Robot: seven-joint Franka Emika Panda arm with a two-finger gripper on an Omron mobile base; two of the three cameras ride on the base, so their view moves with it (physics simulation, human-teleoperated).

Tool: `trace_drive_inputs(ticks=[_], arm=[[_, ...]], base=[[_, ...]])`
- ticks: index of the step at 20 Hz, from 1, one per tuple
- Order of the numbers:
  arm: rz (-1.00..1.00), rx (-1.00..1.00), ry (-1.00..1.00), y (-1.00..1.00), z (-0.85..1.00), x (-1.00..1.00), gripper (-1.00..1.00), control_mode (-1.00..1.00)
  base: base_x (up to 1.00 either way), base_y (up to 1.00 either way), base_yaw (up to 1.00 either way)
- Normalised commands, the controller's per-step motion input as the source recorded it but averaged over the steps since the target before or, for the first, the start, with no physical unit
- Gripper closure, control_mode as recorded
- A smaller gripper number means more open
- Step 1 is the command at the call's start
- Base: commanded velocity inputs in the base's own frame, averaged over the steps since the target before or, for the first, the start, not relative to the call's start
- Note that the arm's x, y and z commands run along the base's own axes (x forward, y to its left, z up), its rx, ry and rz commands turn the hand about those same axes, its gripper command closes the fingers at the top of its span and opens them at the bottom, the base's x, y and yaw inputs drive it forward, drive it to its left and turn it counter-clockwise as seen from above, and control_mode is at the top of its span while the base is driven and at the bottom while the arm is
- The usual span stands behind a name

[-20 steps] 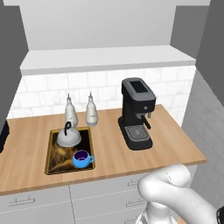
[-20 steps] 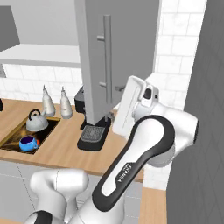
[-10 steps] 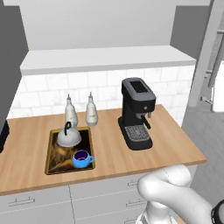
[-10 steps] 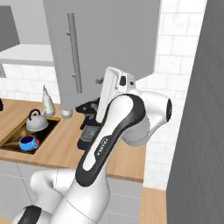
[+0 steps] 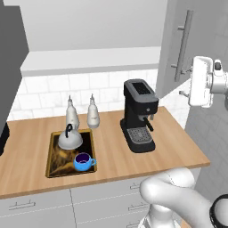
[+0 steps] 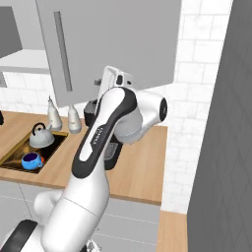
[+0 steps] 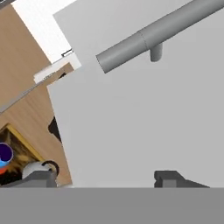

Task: Pick the kettle from the counter and place it on the tray. Then pick the mug from the cabinet and place it on the tray. Then close the cabinet doors.

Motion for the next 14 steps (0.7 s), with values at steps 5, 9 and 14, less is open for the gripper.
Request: trace_drive_inputs(ticks=[5, 9, 14], arm=[[-0.04, -0.03, 0.0, 0.49, 0.0, 0.63, -1.0, -1.0], [-0.12, -0.08, 0.0, 0.48, 0.0, 0.6, -1.0, -1.0], [-0.16, -0.09, 0.02, 0.47, 0.0, 0.62, -1.0, -1.0]], base=[[0.0, 0.0, 0.0], [0.0, 0.0, 0.0], [0.0, 0.0, 0.0]])
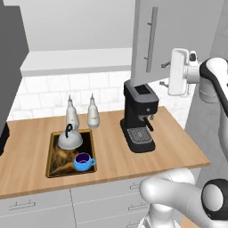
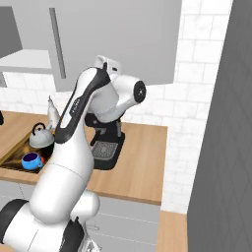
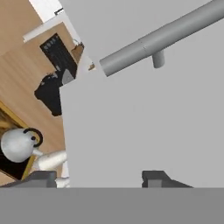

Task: Pick the kettle from the counter and place it on the tray. Then pick the mug from the cabinet and place it on the tray. Then close the cabinet doors.

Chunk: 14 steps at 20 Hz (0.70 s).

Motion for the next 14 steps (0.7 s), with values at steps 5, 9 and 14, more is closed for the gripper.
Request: trace_drive_inputs(ticks=[5, 9, 14], arm=[[-0.2, -0.09, 0.02, 0.42, 0.0, 0.64, -1.0, -1.0], [-0.21, -0.08, 0.02, 0.39, 0.0, 0.66, -1.0, -1.0], [-0.21, -0.08, 0.02, 0.38, 0.0, 0.63, -1.0, -1.0]], base=[[0.0, 0.0, 0.0], [0.0, 0.0, 0.0], [0.0, 0.0, 0.0]])
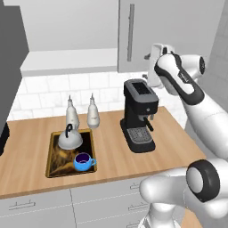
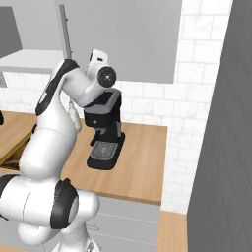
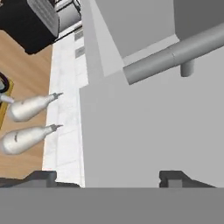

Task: Pick the kettle from the counter and place it on the tray. Then pick the mug from the cabinet and place it on the tray. Then close the cabinet doors.

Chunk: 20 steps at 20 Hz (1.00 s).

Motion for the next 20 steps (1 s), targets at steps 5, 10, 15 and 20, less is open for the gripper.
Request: trace_drive_inputs(ticks=[5, 10, 15, 20], arm=[[-0.23, -0.09, 0.01, 0.37, -0.08, 0.6, -1.0, -1.0], [-0.23, -0.09, 0.01, 0.36, -0.24, 0.58, -1.0, -1.0], [-0.22, -0.11, 0.0, 0.38, -0.85, 0.25, -1.0, -1.0], [-0.16, -0.06, 0.02, 0.19, -0.62, 0.0, -1.0, -1.0]], base=[[0.0, 0.0, 0.0], [0.0, 0.0, 0.0], [0.0, 0.0, 0.0], [0.0, 0.0, 0.0]])
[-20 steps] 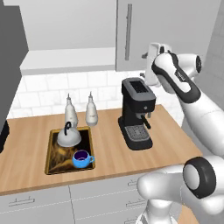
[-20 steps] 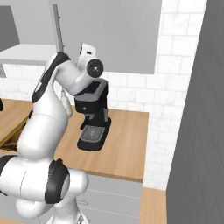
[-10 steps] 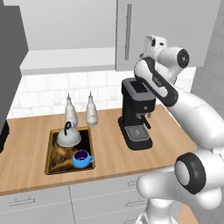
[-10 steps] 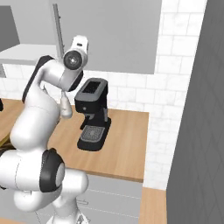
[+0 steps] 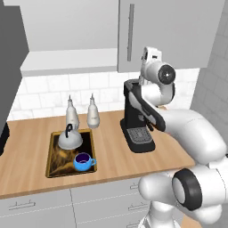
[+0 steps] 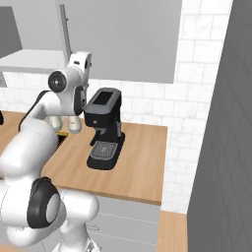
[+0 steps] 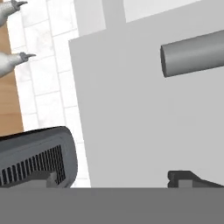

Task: Pick the kettle from the counter and place it on the tray. Then pick the mug from the cabinet and place it on the tray. Then close the cabinet doors.

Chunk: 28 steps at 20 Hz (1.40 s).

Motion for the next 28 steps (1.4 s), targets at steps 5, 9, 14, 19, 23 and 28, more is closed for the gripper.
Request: trace_drive_inputs(ticks=[5, 9, 14, 19, 23, 28], arm=[[-0.05, 0.0, 0.03, 0.0, -0.12, -0.77, -1.0, -1.0], [-0.04, 0.0, 0.04, 0.0, -0.1, -0.89, -1.0, -1.0], [-0.06, 0.0, 0.13, 0.02, -0.03, -0.73, -1.0, -1.0], [-0.12, 0.0, 0.2, 0.11, -0.03, -0.16, -1.0, -1.0], [0.0, 0.0, 0.0, 0.0, -0.06, -0.07, -1.0, -1.0], [0.0, -0.01, 0.0, 0.04, -0.15, -0.42, -1.0, -1.0]], base=[[0.0, 0.0, 0.0], [0.0, 0.0, 0.0], [0.0, 0.0, 0.0], [0.0, 0.0, 0.0], [0.0, 0.0, 0.0], [0.0, 0.0, 0.0]])
